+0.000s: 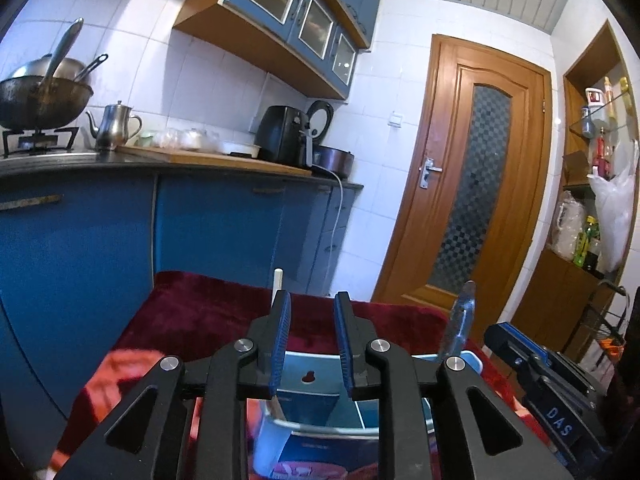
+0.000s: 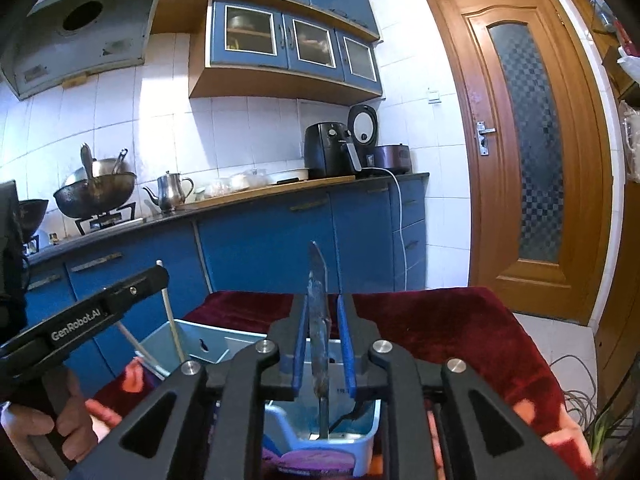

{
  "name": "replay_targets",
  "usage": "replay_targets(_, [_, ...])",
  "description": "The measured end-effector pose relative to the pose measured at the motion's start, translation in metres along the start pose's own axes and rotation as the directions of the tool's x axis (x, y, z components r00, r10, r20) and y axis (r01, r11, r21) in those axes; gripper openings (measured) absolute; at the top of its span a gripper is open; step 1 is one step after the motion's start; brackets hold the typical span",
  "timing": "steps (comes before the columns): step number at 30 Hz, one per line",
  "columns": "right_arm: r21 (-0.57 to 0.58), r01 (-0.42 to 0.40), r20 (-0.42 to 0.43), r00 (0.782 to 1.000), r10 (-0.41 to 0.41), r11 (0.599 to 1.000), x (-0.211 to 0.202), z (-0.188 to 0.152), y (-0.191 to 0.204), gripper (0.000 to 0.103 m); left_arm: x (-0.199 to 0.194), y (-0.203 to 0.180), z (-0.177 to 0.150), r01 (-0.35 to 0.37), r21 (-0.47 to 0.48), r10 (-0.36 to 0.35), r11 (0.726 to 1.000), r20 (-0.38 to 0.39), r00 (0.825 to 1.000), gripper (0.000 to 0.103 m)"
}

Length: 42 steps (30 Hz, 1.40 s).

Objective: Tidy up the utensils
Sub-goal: 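Lower the chopstick and knife into the box and open both tools, then withdraw both tools from the box toward the remaining forks and spoons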

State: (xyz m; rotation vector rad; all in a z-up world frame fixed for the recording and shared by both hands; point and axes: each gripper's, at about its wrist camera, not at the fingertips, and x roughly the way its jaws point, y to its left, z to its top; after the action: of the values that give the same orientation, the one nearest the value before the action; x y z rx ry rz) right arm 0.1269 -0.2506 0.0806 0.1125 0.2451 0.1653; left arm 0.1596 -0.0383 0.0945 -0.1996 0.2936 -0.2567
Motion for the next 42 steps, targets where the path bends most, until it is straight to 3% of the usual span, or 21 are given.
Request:
replay_targets(7, [0.03,-0.021,0.017,1.0,0.021,0.999,-0.036,0.006,0.003,0.022,-0.023,0.001,0.013,0.045,-0.002,-0.045,0.999,-0.02,0.999,0.027])
replay_targets(14, [0.049,-0.034,0.001,0.999,0.034,0.998,-0.069,0.009,0.008,0.025,-0.053,0.002,0.021,0.047,0.022,-0.046,0.999,-0.047,0.998,0.028])
replay_targets(24, [0.057,-0.015,-0.088,0.996,0.02,0.998,-0.098,-0.001,0.017,0.026,-0.09,-0.001,0.011,0.041,0.088,-0.03,0.995,-0.132,0.991,0.028])
replay_targets(27, [0.067,0.001,-0.118,0.993,0.007,0.998,-0.104,-0.007,0.018,0.032,-0.098,0.001,0.002,0.031,0.093,-0.016,0.995,-0.154,0.988,0.028])
replay_targets(33, [0.089,0.027,-0.178,0.984,-0.01,0.996,-0.112,-0.021,0.013,0.033,-0.102,0.014,-0.017,0.007,0.083,0.013,0.997,-0.236,0.972,0.028])
replay_targets(42, [0.115,0.053,-0.295,0.955,-0.017,0.992,-0.114,-0.058,0.01,0.034,-0.096,0.029,-0.058,-0.026,0.077,0.052,0.997,-0.368,0.928,0.028])
